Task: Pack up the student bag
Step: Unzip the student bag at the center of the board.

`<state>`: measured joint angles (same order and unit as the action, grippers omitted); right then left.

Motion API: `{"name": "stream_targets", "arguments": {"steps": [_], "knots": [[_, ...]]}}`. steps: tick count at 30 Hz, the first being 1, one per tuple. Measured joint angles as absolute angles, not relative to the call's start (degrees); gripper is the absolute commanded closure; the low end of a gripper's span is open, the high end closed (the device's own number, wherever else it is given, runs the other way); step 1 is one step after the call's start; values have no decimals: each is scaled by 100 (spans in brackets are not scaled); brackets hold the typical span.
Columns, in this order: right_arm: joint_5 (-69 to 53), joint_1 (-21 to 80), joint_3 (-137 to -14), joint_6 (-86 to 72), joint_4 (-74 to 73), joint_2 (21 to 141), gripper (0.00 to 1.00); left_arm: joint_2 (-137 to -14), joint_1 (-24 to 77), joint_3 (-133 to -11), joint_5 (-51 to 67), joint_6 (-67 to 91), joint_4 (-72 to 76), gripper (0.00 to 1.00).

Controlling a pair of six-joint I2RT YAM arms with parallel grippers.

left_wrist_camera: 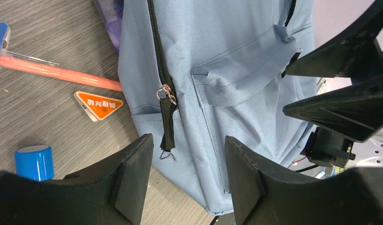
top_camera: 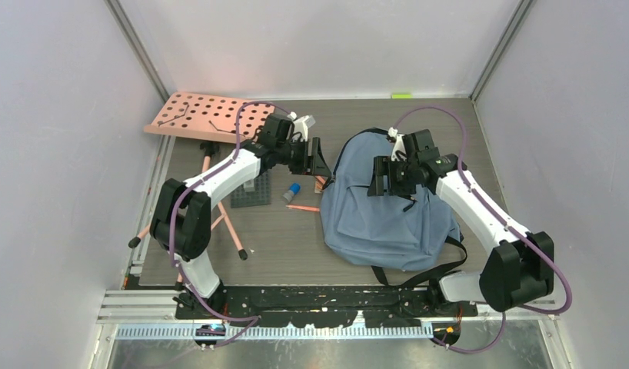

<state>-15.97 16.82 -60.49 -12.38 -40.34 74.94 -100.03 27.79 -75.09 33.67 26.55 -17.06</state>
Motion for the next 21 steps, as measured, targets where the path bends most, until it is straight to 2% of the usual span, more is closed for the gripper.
{"name": "stream_targets", "arguments": {"steps": [21], "knots": [[-1627,1678,-6377,-803,-3730,8659,26,-10003,2779,-7509,3367,2655,-1723,41]]}}
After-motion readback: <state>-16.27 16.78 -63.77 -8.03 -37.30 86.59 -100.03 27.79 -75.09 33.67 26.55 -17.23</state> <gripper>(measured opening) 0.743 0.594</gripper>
